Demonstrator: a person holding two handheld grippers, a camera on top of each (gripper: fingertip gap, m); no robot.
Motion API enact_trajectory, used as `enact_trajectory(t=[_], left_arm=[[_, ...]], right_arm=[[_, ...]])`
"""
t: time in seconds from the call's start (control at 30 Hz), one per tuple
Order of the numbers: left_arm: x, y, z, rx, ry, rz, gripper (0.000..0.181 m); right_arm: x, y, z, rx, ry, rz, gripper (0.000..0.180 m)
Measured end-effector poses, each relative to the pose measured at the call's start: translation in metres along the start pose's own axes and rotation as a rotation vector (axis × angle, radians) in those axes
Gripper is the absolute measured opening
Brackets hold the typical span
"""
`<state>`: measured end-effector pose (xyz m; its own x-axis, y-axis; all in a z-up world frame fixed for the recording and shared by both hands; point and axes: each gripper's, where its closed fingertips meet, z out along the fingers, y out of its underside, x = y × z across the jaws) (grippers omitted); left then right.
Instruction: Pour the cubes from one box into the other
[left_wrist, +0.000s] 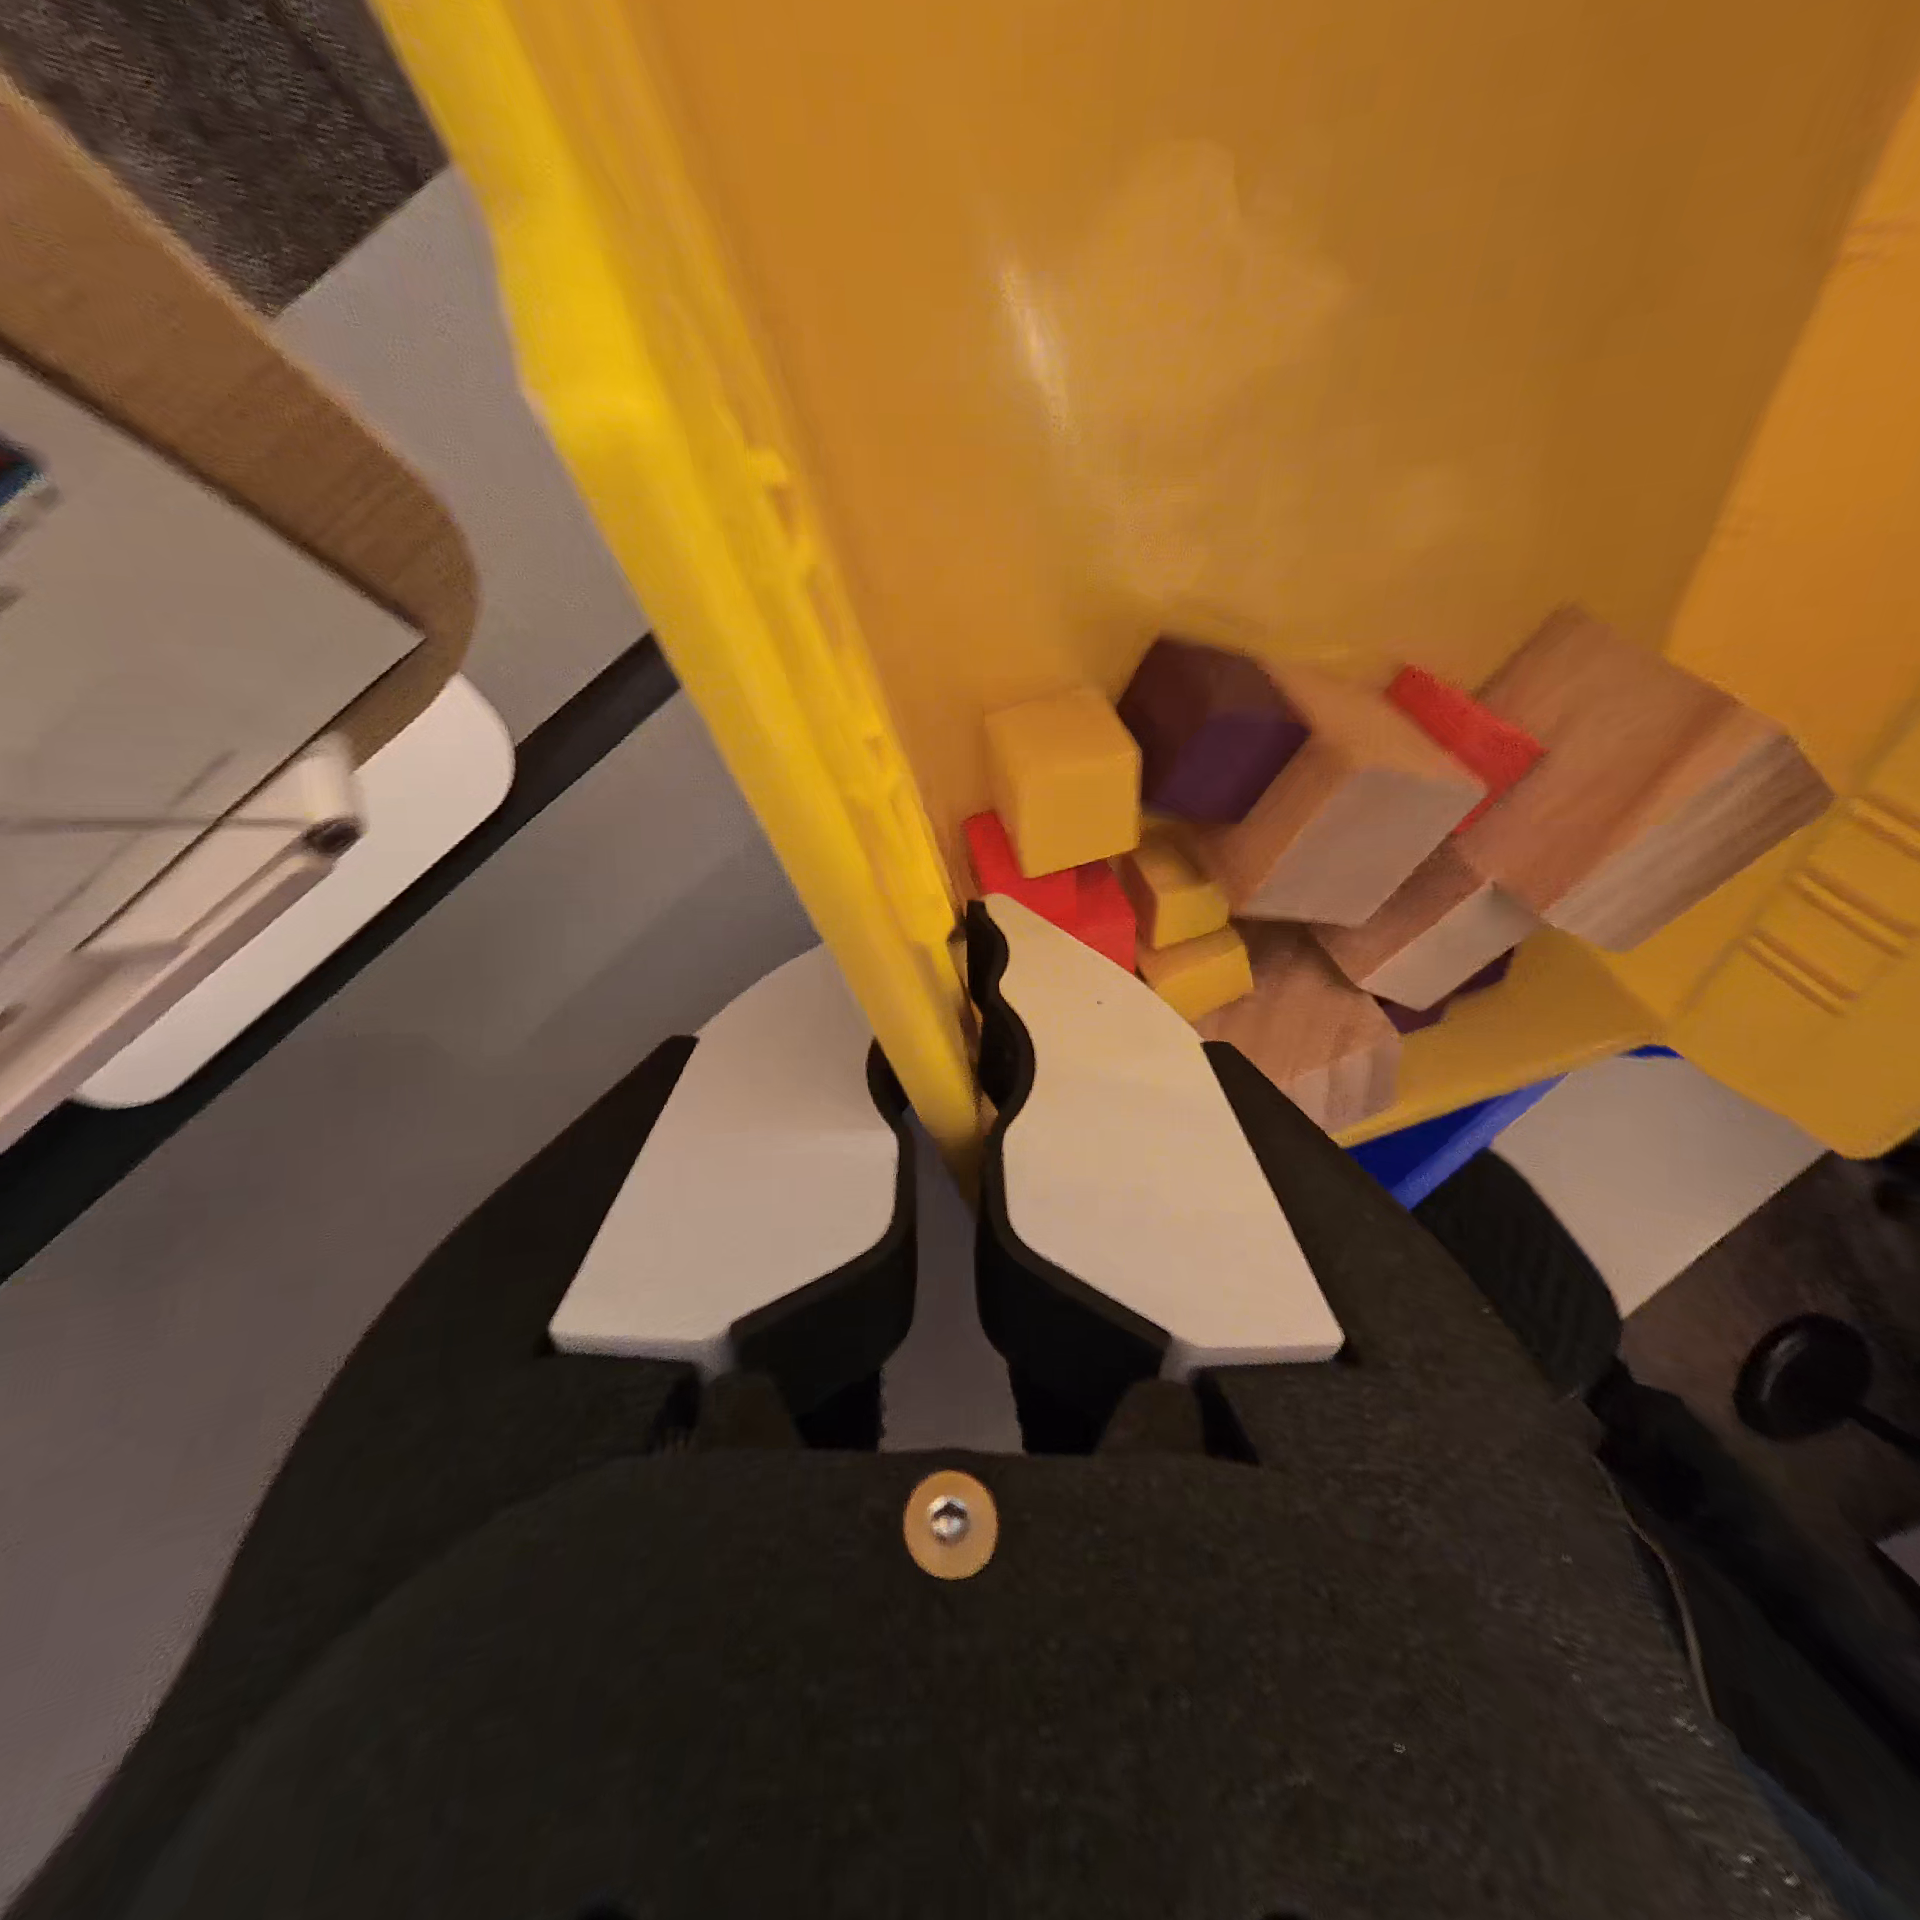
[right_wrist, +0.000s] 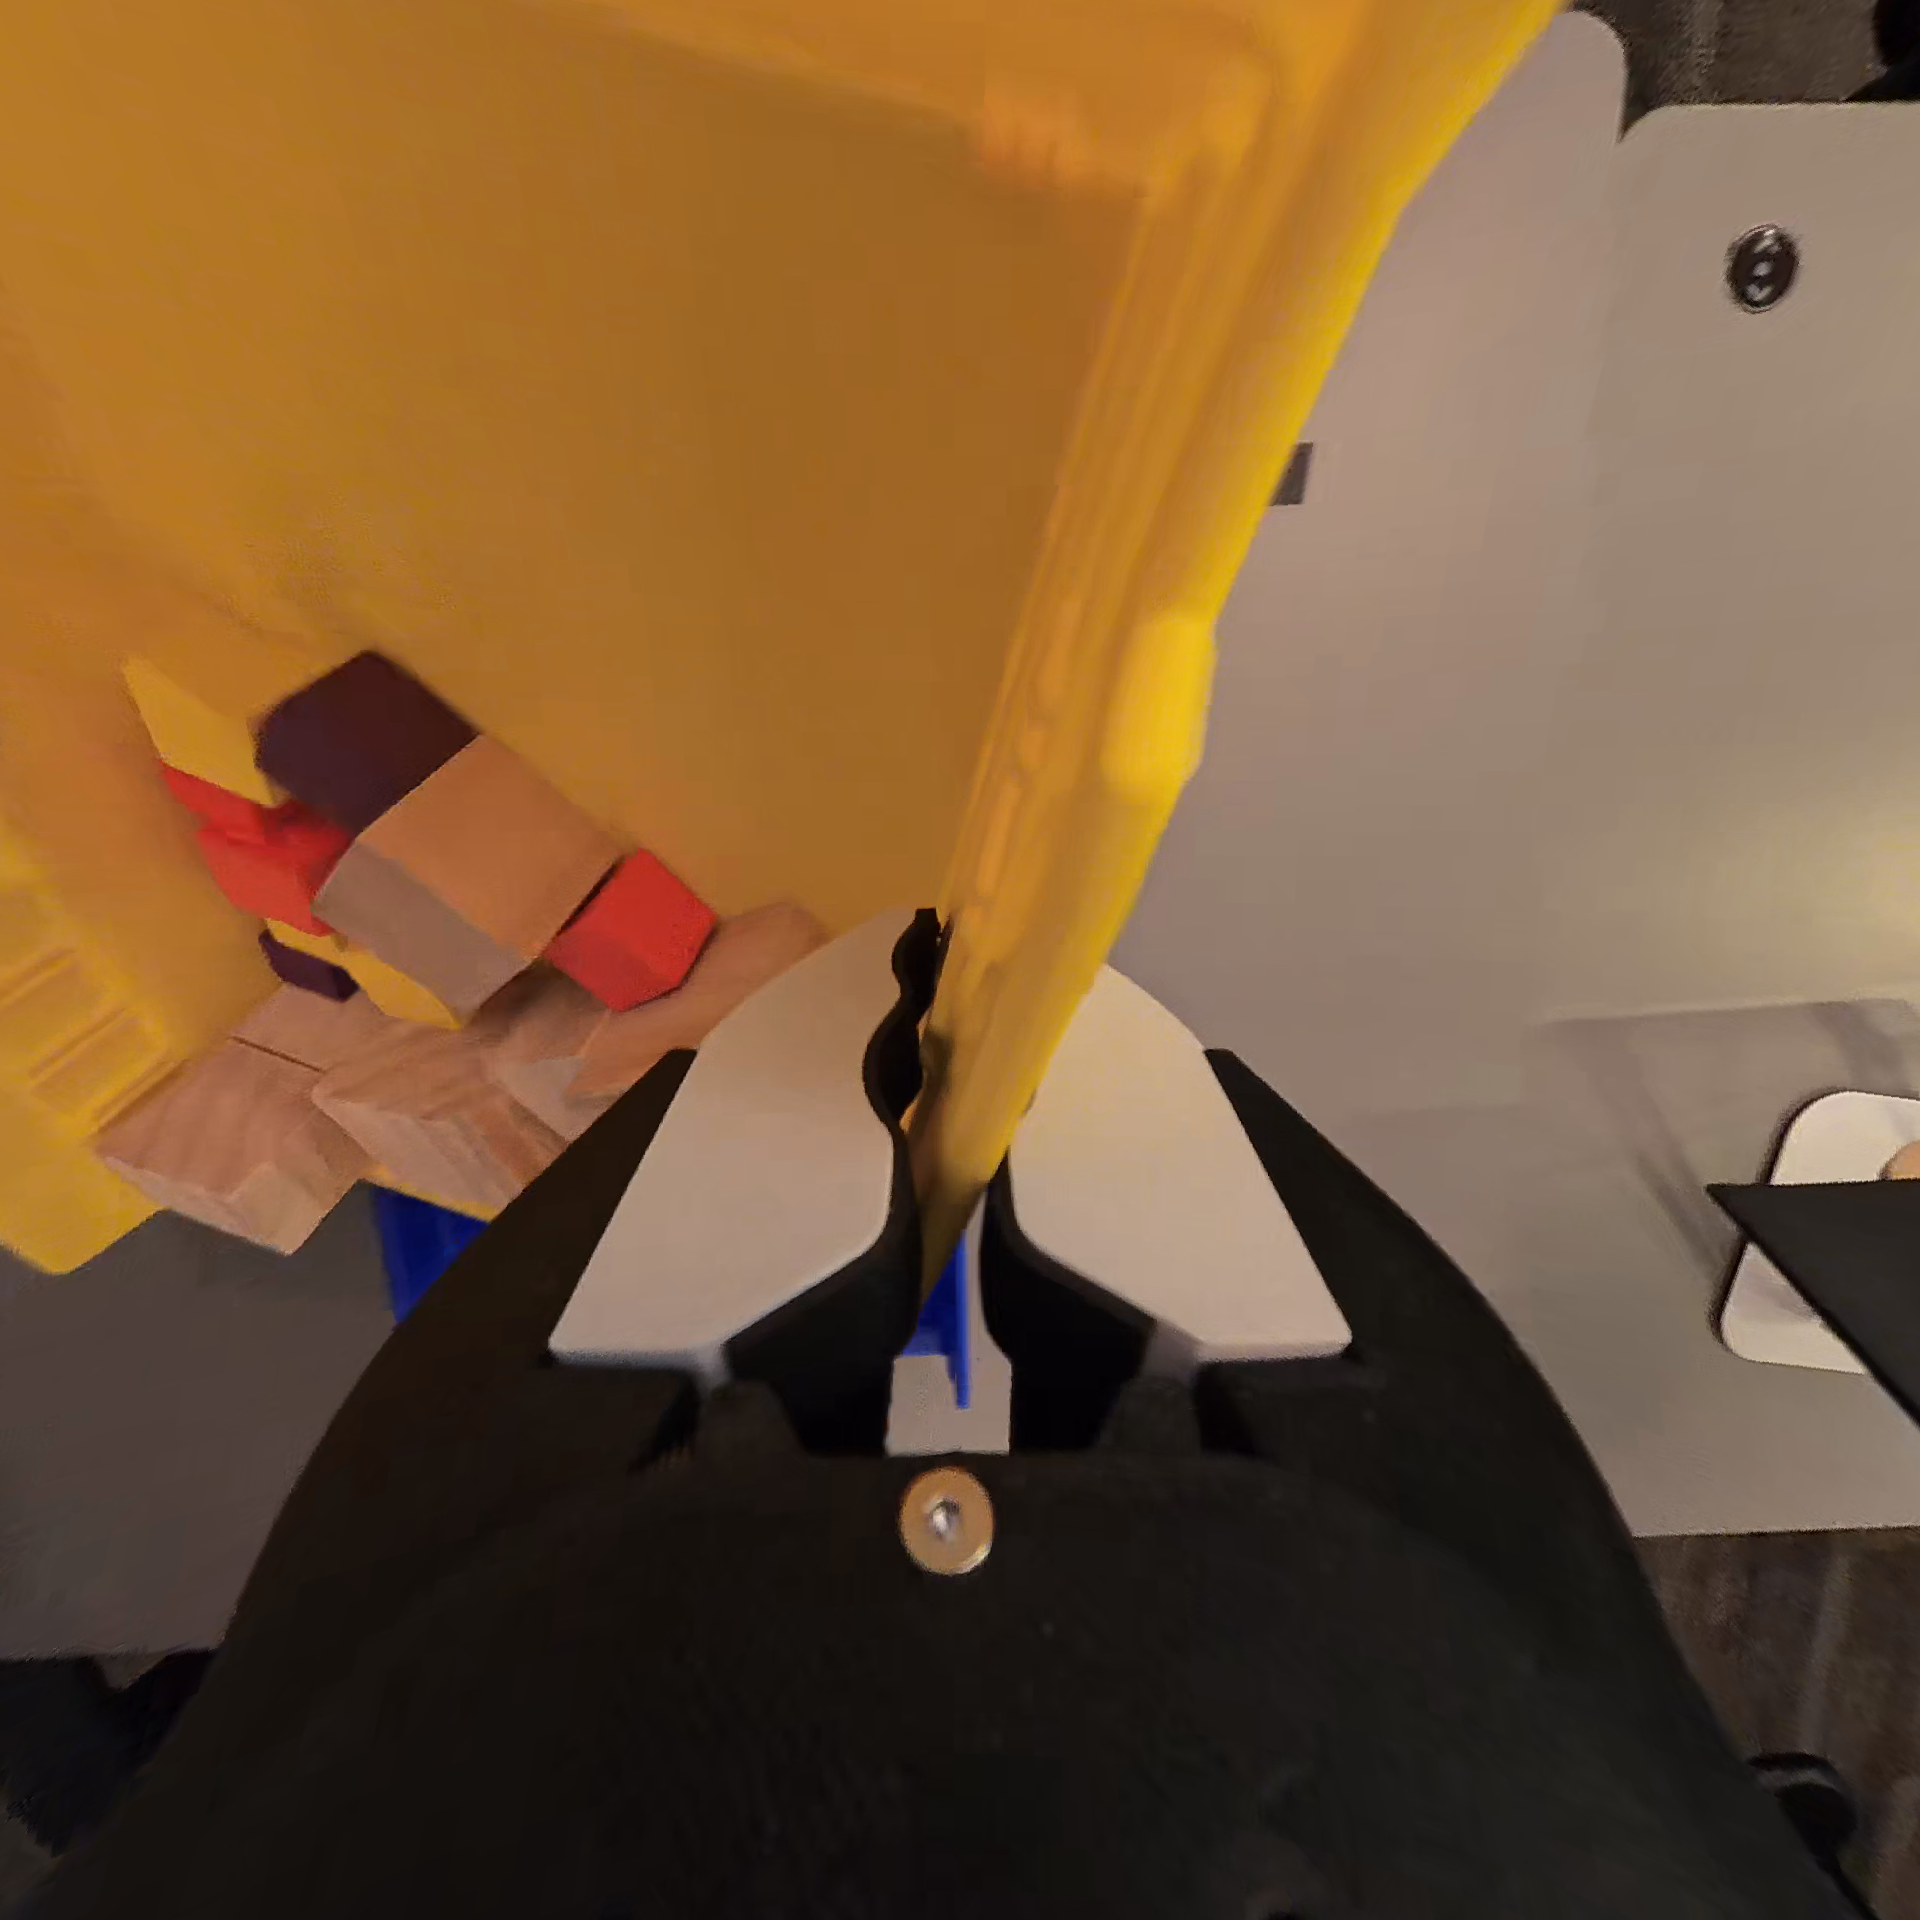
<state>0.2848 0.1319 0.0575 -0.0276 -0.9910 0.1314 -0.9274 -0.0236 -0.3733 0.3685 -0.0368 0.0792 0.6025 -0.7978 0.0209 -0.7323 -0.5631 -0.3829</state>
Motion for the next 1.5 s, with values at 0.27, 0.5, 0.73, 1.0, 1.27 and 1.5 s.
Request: enact_trajectory(t=[0.27,0.5,0.73,1.0,1.27,1.5], left_arm=[[0.012,-0.027,0.020,0.088,0.021,0.004,0.006],[0.017,-0.050,0.002,0.311,0.003,0.041,0.006],[0.023,-0.048,-0.016,0.536,-0.014,0.067,0.007],[0.024,-0.025,-0.026,0.703,-0.008,0.061,0.008],[0.013,-0.009,-0.021,0.787,-0.013,0.028,0.006],[0.009,-0.009,-0.012,0.772,-0.006,0.039,0.006]], right_arm=[[0.030,-0.014,0.005,0.092,0.059,-0.053,0.007],[0.038,-0.037,-0.029,0.344,0.172,-0.130,0.006],[0.032,-0.038,-0.062,0.579,0.278,-0.205,0.006],[0.012,-0.024,-0.084,0.758,0.358,-0.283,0.005],[-0.008,-0.015,-0.083,0.824,0.404,-0.325,0.005],[-0.009,-0.012,-0.074,0.802,0.420,-0.313,0.005]])
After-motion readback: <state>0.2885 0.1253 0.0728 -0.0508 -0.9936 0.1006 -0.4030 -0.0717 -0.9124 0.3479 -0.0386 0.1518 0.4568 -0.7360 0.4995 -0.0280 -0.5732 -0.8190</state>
